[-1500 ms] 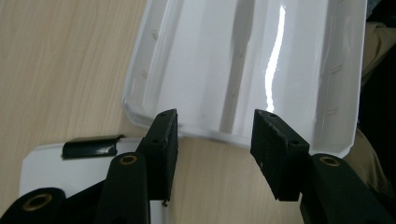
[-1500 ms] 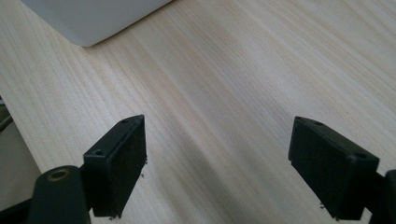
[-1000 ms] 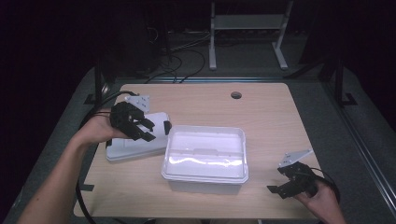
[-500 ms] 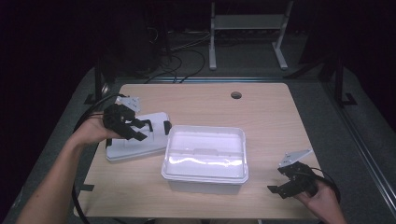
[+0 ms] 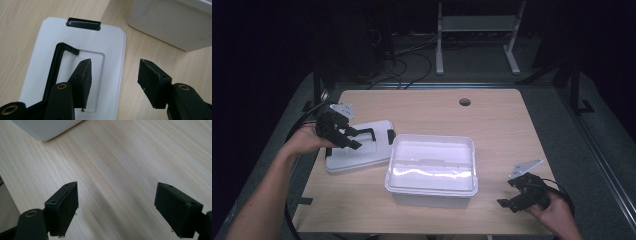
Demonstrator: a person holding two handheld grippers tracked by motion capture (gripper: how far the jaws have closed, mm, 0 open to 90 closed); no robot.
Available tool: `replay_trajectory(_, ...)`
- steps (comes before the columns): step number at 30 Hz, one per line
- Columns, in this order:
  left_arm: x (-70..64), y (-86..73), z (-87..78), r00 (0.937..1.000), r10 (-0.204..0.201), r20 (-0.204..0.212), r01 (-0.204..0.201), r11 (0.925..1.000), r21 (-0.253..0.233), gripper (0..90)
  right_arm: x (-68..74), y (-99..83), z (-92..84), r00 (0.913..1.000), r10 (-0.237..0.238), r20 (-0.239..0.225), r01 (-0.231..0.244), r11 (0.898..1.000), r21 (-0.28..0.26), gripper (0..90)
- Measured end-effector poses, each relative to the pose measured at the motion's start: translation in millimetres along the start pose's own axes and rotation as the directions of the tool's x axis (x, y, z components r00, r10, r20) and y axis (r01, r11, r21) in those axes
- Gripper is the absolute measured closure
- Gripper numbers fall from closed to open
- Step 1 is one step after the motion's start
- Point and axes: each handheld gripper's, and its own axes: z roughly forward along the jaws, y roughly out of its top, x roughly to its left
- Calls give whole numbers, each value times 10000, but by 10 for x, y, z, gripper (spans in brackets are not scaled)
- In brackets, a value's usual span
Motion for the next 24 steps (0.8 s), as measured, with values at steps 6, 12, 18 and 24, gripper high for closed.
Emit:
replay_trajectory(6, 185, -69, 67, 9997, -219, 50, 219, 9997, 67, 437, -14, 4, 26, 10000, 58, -10, -58, 9999, 98, 186)
replay_trajectory(12, 353, -111, 125, 9995, -327, 49, 327, 9994, 68, 435, -34, 10, 59, 9999, 120, -56, -119, 9997, 195, 185)
replay_trajectory(18, 489, -70, 299, 9995, -312, 54, 311, 9994, 170, 418, -34, -5, 44, 9998, 200, -32, -200, 9997, 167, 185)
replay_trajectory(24, 619, -100, 408, 9985, -545, 5, 545, 9984, 141, 412, -28, -29, 30, 9997, 233, -28, -233, 9997, 122, 185)
